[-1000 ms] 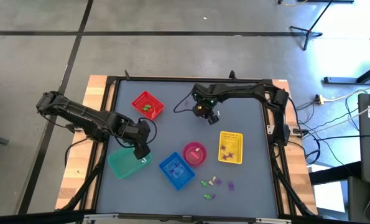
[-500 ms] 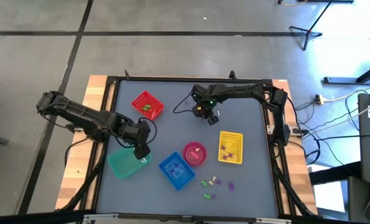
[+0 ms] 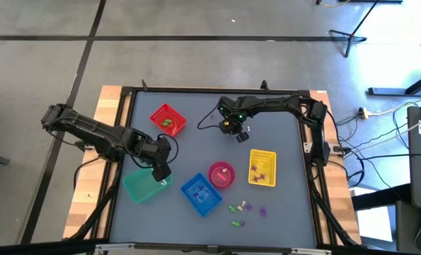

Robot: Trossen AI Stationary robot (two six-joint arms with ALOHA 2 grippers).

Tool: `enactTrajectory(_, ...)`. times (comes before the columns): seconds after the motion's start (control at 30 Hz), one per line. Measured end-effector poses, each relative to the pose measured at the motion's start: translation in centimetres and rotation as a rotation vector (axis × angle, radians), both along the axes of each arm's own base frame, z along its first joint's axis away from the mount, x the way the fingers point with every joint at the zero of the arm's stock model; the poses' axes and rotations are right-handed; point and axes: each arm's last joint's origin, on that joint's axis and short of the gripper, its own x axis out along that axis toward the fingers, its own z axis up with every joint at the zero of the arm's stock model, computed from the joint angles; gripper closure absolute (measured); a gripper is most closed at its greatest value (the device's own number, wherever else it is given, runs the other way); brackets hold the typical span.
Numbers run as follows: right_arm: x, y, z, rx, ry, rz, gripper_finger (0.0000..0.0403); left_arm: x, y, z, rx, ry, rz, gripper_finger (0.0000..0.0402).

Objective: Sort Halloween decoration
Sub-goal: Put the white skull toy into the pink bin

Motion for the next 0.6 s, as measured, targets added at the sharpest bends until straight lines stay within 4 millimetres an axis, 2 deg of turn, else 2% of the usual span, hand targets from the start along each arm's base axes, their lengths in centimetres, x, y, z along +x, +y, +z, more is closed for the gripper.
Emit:
enactTrajectory(0.17,0.3,0.3,0.7,0.003,0.019,0.005,0.035,0.0,0.0,0.0,0.006,-0.002,0.002,0.0224)
enactTrajectory(0.3,1.5,1.2,2.4,0.009,0.002,0.005,0.0354,0.0,0.1,0.0,0.04,-0.01,0.015,0.0224)
enactTrajectory(0.43,3.0,3.4,4.5,0.022,-0.026,0.052,0.0355,0.0,0.1,0.0,0.048,-0.013,0.018,0.0224)
enactTrajectory(0.6,4.7,7.2,6.4,0.015,-0.064,0.153,0.0355,0.1,0.1,0.1,0.045,-0.024,0.019,0.0224)
